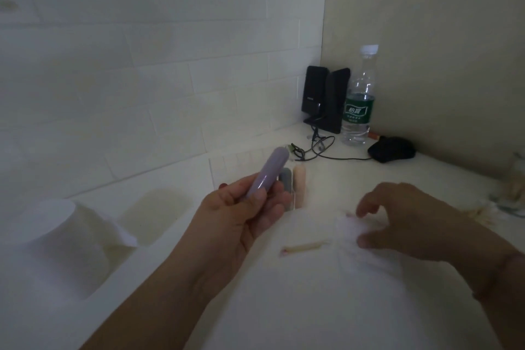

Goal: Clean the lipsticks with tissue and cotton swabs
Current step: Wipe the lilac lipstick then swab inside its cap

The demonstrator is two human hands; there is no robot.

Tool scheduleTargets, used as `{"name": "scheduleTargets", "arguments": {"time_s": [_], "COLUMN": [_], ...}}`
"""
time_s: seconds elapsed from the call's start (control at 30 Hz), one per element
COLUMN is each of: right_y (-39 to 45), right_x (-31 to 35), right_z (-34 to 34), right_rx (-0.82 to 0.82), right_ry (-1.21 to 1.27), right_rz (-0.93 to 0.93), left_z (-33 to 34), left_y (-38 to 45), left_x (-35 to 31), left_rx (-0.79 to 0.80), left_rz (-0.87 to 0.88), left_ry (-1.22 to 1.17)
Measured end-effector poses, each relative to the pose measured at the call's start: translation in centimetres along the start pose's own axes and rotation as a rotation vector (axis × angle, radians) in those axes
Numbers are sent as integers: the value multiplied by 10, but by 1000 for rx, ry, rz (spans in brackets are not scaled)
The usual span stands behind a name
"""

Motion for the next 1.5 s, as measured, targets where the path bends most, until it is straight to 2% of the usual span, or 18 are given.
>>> {"name": "scheduleTargets", "arguments": {"time_s": [0.07, 0.23, 0.37, 0.5, 0.6, 0.7, 0.83, 1.0, 1.1, 1.2, 1.3, 1.4, 1.5], "right_y": [6, 12, 13, 11, 15, 20, 21, 21, 26, 28, 30, 33, 19], "right_x": [-1, -2, 0, -3, -12, -13, -10, -11, -11, -19, -30, -28, -17], "right_z": [7, 3, 7, 8, -3, 3, 8, 5, 12, 3, -3, 4, -5], "right_rx": [36, -27, -22, 107, 3, -51, 9, -22, 14, -40, -142, -191, -187], "right_ry": [61, 156, 164, 184, 331, 251, 186, 212, 204, 313, 495, 338, 225], "right_rz": [-8, -47, -84, -100, -64, -40, -39, -69, -76, -72, 28, 94, 29], "left_z": [3, 1, 0, 3, 3, 5, 7, 8, 10, 12, 15, 18, 19], "left_y": [0, -2, -3, -4, -5, -5, -5, -6, -7, -9, -11, -12, -14], "left_x": [1, 4, 6, 6, 8, 8, 6, 4, 1, -1, -4, -7, -10], "left_rx": [-17, -130, -143, -134, -143, -146, -113, -47, 8, 52, 82, 108, 143], "left_rz": [-57, -212, -200, -202, -205, -195, -172, -151, -147, -140, -121, -95, -54], "left_ry": [-112, -329, -262, -236, -209, -195, -203, -190, -181, -167, -173, -185, -169]}}
Point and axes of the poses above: each hand's wrist, its own y-axis towards the middle knuckle, its own z-axis out of the palm, x = y × z, the point moved 4 cm from there along y, towards the middle knuckle, and after that the axes turned 15 degrees about z, right-handed, at the moved point
